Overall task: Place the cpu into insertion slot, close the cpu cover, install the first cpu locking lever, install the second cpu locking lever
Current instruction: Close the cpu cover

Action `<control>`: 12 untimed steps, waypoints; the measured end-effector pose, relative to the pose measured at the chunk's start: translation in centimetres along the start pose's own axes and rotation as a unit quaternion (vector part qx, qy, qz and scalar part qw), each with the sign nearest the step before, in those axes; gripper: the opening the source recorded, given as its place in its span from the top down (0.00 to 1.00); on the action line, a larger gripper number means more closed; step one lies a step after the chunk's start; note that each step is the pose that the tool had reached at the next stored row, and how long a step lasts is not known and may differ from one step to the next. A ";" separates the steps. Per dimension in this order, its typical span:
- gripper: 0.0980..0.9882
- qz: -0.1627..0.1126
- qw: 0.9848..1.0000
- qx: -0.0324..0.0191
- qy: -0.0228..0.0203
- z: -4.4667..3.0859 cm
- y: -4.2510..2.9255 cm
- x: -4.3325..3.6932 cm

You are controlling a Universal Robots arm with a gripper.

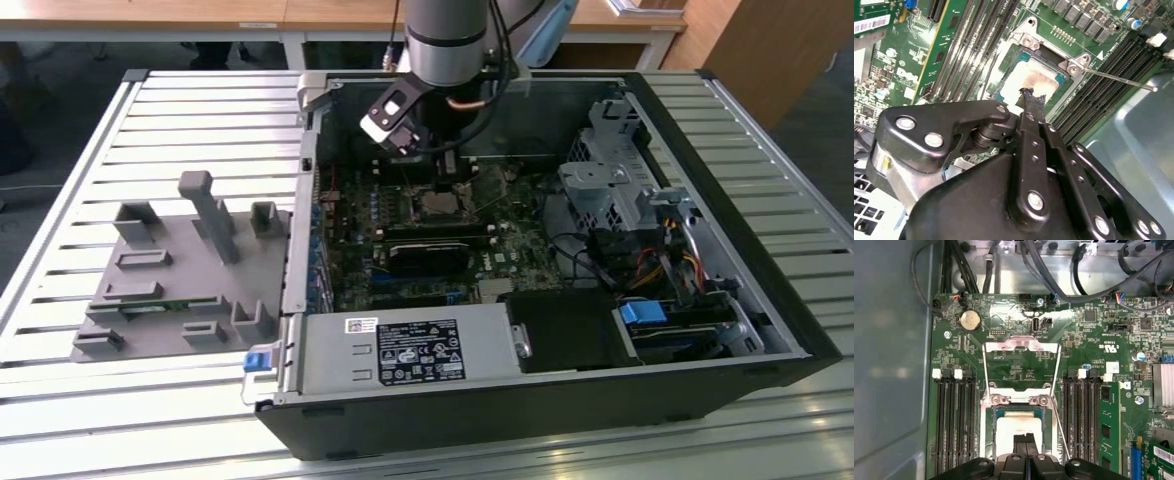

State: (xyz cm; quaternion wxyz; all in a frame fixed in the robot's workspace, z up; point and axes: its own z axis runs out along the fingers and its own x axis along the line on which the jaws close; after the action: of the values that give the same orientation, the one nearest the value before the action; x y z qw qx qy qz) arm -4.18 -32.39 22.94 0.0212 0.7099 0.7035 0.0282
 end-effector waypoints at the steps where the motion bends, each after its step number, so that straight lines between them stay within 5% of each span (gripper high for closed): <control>1: 0.99 0.000 1.000 0.001 0.000 0.01 0.15 0.00; 5: 0.99 0.000 1.000 0.003 0.000 -0.21 0.45 -0.01; 12: 0.99 0.000 1.000 0.004 0.000 -2.65 0.68 0.02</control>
State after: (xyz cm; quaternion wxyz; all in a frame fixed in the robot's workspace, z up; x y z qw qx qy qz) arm -3.68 -32.40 25.63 0.0183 0.7099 0.7036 0.0252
